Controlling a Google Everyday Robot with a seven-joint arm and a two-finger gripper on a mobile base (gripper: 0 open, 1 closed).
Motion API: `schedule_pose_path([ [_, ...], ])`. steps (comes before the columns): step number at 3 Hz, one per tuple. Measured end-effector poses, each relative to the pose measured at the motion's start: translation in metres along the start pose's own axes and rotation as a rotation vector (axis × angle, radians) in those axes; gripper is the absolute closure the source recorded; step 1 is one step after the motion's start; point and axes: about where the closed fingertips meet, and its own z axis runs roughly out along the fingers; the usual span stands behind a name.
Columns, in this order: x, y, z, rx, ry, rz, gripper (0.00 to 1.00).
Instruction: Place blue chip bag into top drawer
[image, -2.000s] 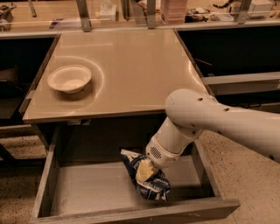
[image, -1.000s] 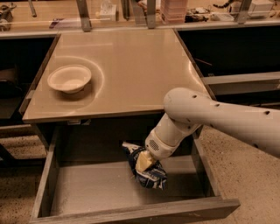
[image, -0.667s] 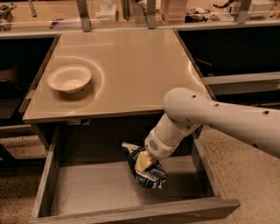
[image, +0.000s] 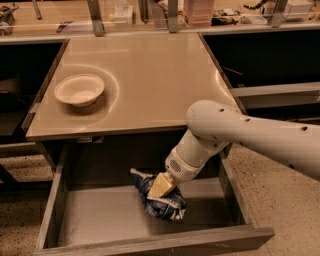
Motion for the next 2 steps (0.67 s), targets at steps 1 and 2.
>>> schedule_pose_path([
  [1,0.0001,0.0003,0.0003,0.0,0.001,-0.001,0.0],
  [2,0.0001,0.0003,0.0003,0.0,0.001,-0.001,0.0],
])
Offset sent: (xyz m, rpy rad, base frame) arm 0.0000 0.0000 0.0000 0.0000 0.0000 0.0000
